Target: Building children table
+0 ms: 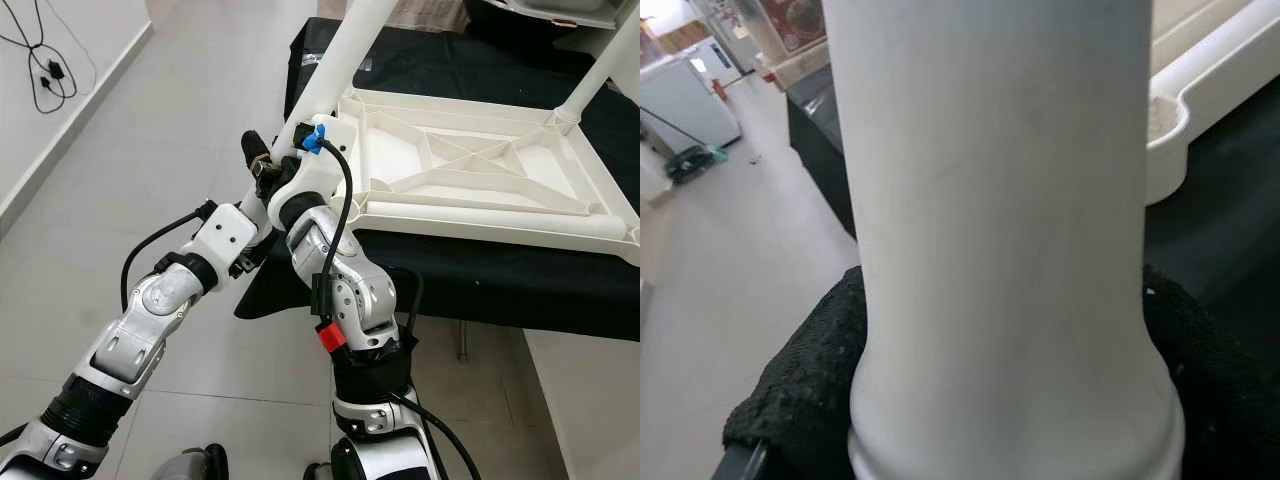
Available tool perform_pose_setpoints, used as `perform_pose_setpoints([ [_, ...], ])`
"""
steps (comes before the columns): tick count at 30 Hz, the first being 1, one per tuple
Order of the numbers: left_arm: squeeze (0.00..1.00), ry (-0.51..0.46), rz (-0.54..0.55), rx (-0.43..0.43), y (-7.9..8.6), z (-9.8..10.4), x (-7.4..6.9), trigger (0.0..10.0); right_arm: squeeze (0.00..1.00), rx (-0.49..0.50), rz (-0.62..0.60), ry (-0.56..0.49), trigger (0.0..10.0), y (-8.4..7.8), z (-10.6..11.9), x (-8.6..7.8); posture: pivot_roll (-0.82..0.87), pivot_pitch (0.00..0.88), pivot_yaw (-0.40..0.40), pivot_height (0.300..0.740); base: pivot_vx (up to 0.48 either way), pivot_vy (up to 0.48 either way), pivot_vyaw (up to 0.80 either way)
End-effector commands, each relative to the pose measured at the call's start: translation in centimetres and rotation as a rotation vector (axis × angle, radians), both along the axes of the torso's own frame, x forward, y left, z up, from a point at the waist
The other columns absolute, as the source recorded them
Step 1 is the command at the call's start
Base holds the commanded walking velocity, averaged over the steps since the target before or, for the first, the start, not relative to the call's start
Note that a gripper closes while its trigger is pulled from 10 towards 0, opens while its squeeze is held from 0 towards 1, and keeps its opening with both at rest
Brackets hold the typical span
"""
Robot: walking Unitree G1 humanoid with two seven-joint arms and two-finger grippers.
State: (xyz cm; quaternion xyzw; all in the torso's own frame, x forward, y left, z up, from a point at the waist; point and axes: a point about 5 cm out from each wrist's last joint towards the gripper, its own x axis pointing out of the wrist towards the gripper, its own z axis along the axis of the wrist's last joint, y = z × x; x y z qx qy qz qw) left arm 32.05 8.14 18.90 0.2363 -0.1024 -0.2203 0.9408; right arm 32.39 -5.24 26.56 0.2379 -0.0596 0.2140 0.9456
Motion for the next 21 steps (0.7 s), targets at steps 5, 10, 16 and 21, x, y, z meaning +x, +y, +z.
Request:
perform_pose_setpoints([
  [5, 0.00, 0.050, -0.059, 0.013, 1.1, -0.9, -1.6, 10.0, 0.00, -0.015, 0.074, -0.053, 10.0, -0.8, -0.8, -0.2, 0.08, 0.097, -0.089, 0.740, 0.000, 0.000, 0.00],
  [10, 0.00, 0.128, -0.182, -0.025, 2.1, -1.1, -3.5, 10.0, 0.00, -0.014, 0.213, -0.077, 10.0, -2.6, -1.7, 0.1, 0.08, 0.104, -0.084, 0.740, 0.000, 0.000, 0.00],
  [16, 0.00, 0.216, -0.284, -0.076, 2.6, -1.0, -4.9, 10.0, 0.00, -0.017, 0.366, -0.118, 10.0, -3.3, -1.8, -0.3, 0.09, 0.112, -0.083, 0.740, 0.000, 0.000, 0.00],
  [21, 0.00, 0.292, -0.363, -0.103, 2.9, -1.2, -6.2, 10.0, 0.00, -0.044, 0.523, -0.150, 10.0, -3.3, -1.8, -1.1, 0.10, 0.120, -0.079, 0.740, 0.000, 0.000, 0.00],
])
